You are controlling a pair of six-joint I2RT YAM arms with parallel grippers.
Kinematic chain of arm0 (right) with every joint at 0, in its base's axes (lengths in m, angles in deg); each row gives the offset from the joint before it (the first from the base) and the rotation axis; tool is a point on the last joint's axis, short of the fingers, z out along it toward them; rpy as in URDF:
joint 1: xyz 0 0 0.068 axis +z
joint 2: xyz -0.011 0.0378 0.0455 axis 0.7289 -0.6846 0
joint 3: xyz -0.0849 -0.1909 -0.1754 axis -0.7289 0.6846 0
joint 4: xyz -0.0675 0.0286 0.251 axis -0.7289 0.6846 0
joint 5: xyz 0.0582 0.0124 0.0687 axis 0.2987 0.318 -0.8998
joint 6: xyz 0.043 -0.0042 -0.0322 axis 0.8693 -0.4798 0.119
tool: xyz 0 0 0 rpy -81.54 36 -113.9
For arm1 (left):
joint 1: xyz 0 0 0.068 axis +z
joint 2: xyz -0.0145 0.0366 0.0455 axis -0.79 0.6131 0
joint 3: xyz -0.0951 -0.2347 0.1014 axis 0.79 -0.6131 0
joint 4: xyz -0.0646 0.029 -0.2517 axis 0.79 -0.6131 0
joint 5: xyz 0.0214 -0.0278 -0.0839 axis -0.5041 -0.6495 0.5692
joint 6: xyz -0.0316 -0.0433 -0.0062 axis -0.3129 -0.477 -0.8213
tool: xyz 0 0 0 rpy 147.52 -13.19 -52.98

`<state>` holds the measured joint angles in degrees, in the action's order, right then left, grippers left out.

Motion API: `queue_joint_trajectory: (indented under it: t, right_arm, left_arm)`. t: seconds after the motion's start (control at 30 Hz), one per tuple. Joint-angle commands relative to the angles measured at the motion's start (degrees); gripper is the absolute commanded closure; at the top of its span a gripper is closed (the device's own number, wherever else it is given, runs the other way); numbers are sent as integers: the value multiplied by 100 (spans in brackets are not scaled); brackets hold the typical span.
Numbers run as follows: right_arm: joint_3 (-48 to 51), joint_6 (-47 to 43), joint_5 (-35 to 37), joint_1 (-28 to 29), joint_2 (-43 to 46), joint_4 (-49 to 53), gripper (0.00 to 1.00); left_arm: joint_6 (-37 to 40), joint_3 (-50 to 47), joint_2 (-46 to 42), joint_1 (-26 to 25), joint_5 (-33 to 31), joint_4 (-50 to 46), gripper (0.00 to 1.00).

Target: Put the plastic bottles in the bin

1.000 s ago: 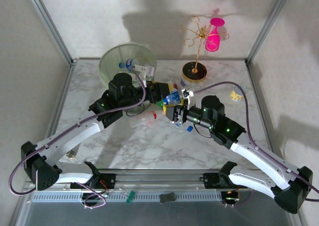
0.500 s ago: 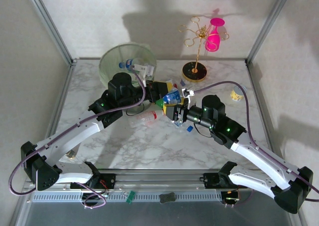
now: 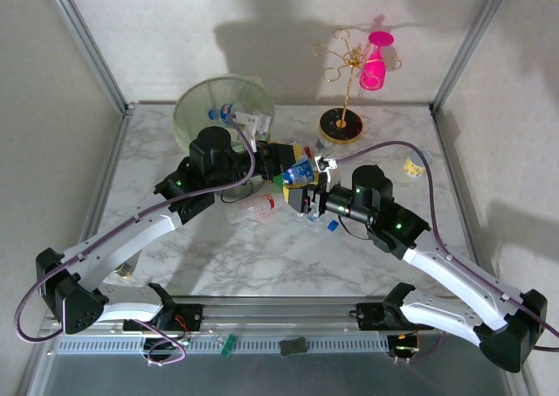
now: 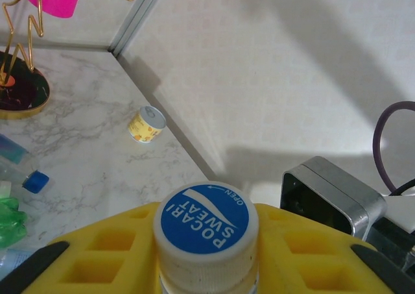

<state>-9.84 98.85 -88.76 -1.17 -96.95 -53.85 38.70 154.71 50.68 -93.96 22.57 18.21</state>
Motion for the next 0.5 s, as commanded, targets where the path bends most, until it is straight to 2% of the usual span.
queue_joint_trajectory:
  t: [0.0, 0.07, 0.2, 0.4, 0.47]
  right_arm:
    - [-172, -20, -39, 76, -102, 54, 36]
    - [-199, -12, 25, 70, -94, 76, 22]
    - [-292, -28, 370, 69, -83, 229, 14]
    - [-248, -7, 768, 69, 67, 341, 10]
    - [-209, 2, 829, 68, 129, 345, 10]
  left_arm:
    - [301, 252, -50, -57, 96, 96, 84]
    - [193, 312, -68, 14, 124, 129, 86]
    - [143, 642, -15, 386, 156, -126, 87]
    - [-283, 569, -288, 1431, -62, 8, 100]
    - [-372, 469, -389, 1724, -126, 173, 100]
